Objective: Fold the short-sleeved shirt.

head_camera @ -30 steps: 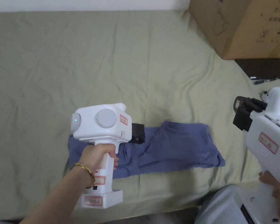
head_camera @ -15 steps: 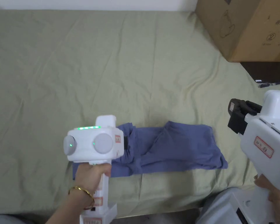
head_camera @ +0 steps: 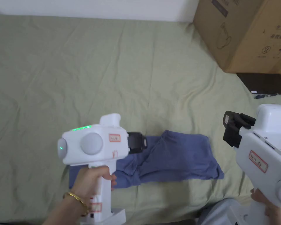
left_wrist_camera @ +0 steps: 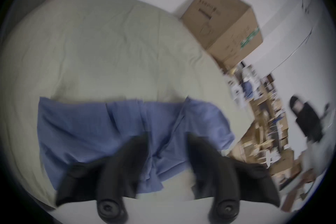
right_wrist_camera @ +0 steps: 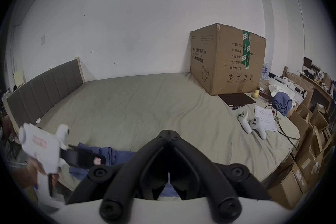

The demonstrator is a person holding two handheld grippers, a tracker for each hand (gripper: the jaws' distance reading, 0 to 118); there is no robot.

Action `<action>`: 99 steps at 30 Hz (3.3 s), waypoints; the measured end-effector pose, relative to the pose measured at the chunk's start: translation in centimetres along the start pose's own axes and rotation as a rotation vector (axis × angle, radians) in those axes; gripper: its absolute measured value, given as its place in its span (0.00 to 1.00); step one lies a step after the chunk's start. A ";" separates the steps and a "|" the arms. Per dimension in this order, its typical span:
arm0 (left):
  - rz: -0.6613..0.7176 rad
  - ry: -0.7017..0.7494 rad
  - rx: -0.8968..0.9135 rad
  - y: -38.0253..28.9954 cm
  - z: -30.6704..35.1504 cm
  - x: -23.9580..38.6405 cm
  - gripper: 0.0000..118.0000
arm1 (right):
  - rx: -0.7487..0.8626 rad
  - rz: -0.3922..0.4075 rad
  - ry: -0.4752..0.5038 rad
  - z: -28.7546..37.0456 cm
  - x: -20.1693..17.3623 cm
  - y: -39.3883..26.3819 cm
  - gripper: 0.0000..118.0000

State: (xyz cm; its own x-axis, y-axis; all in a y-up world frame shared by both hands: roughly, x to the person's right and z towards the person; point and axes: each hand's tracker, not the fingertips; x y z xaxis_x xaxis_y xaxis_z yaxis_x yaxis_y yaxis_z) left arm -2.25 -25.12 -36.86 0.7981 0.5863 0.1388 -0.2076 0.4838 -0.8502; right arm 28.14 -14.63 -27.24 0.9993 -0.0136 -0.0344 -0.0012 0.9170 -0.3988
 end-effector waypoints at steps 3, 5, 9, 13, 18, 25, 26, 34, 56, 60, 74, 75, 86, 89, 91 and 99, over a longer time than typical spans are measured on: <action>0.068 -0.088 0.058 2.6 3.9 -1.9 0.94 | 0.010 0.011 0.006 -0.1 -0.2 0.5 0.00; 0.066 -0.104 0.096 3.7 6.3 -3.6 0.94 | 0.015 0.016 0.004 -0.2 -0.3 0.6 0.00; 0.106 -0.097 0.085 4.8 8.9 -9.1 0.94 | 0.010 0.000 0.009 -0.8 -0.2 0.7 0.00; 0.244 -0.069 -0.007 3.4 8.7 -14.9 0.93 | 0.003 0.002 0.004 -1.3 -0.1 0.4 0.00; 0.399 -0.122 -0.077 -0.4 6.8 -18.5 0.93 | -0.019 0.006 0.003 -2.2 -0.1 0.1 0.00; 0.533 -0.222 -0.044 -3.0 3.6 -18.4 0.62 | -0.053 0.020 0.005 -2.5 -0.5 0.1 0.00; 0.548 -0.233 -0.047 -3.0 2.9 -18.1 0.56 | -0.058 0.021 0.006 -2.5 -0.6 0.1 0.00; 0.495 0.063 -0.051 -2.2 3.0 -14.5 0.06 | -0.073 0.037 0.011 -2.5 -1.1 0.0 0.00; -0.078 0.693 0.049 2.9 15.1 -6.5 0.06 | -0.037 0.005 0.062 -1.6 -1.1 -0.2 0.00; -0.147 0.579 0.010 2.5 11.9 -2.5 0.06 | -0.032 0.011 0.065 -1.3 -0.8 -0.4 0.00; -0.138 0.288 -0.320 1.0 -3.9 0.4 0.35 | -0.038 -0.015 -0.001 0.6 1.1 -1.0 0.00; -0.163 0.345 -0.241 1.5 -3.5 0.1 0.35 | -0.040 -0.016 -0.005 0.6 1.1 -1.0 0.00; -0.068 0.205 0.120 1.5 2.5 -0.6 0.29 | -0.048 -0.012 0.023 0.1 -0.3 -0.6 0.00; -0.107 0.275 0.046 -0.6 -0.9 -0.9 0.02 | -0.052 -0.005 0.031 0.0 -0.9 -0.7 0.00; -0.106 0.295 -0.063 -2.1 -3.0 -1.0 0.01 | -0.053 -0.005 0.037 0.0 -1.0 -0.7 0.00; -0.279 0.432 -0.076 -6.0 -8.1 1.1 0.00 | -0.061 0.011 0.031 0.3 -0.9 -0.6 0.00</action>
State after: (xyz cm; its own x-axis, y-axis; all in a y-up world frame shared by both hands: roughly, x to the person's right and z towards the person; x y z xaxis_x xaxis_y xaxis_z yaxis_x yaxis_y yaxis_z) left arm 4.49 -32.64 -35.73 0.9812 0.1125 0.1566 0.0750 0.5254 -0.8475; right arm 27.25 -15.06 -26.70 0.9976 -0.0171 -0.0669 -0.0151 0.8913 -0.4532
